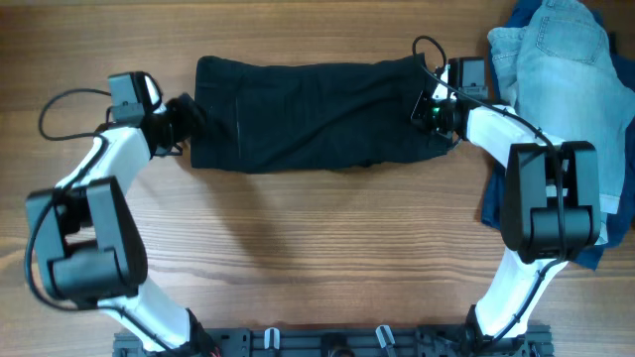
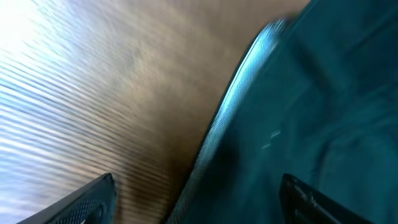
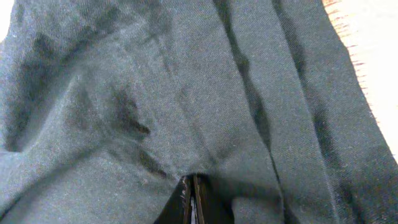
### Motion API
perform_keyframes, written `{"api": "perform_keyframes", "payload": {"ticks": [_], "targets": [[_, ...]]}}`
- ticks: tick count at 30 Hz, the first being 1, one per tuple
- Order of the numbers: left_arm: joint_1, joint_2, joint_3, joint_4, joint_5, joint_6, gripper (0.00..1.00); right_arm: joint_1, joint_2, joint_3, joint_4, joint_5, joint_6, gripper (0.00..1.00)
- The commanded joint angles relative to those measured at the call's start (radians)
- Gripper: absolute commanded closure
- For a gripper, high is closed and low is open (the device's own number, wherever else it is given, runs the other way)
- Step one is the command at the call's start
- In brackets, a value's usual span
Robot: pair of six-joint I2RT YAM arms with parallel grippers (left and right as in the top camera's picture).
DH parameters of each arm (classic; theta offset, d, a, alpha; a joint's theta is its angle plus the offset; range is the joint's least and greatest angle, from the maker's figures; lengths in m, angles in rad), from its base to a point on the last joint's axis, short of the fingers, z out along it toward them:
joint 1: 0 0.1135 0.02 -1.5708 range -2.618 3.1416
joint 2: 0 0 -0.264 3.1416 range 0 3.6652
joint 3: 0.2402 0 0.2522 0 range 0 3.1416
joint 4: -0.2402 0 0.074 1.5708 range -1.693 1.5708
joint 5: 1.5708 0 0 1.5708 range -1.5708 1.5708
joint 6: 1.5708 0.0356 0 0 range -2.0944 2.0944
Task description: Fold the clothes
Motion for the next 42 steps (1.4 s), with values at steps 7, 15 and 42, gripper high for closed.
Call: {"api": "perform_keyframes", "payload": {"ticks": [7,15,42], "targets": [[-0.016,0.077,0.005,-0.023,0.194,0.352,0.2,-0.002,0.017,-0.017,-0.048,0.066,-0.023,0.96],[-0.106,0.079,0.005,0.088,0.286,0.263,0.48,-0.002,0.017,-0.017,-0.07,0.066,-0.05,0.96],[-0.196,-0.255,0.006,0.063,0.259,0.137,0.96,0.117,0.017,-0.017,-0.176,-0.002,-0.003,0.96]]}}
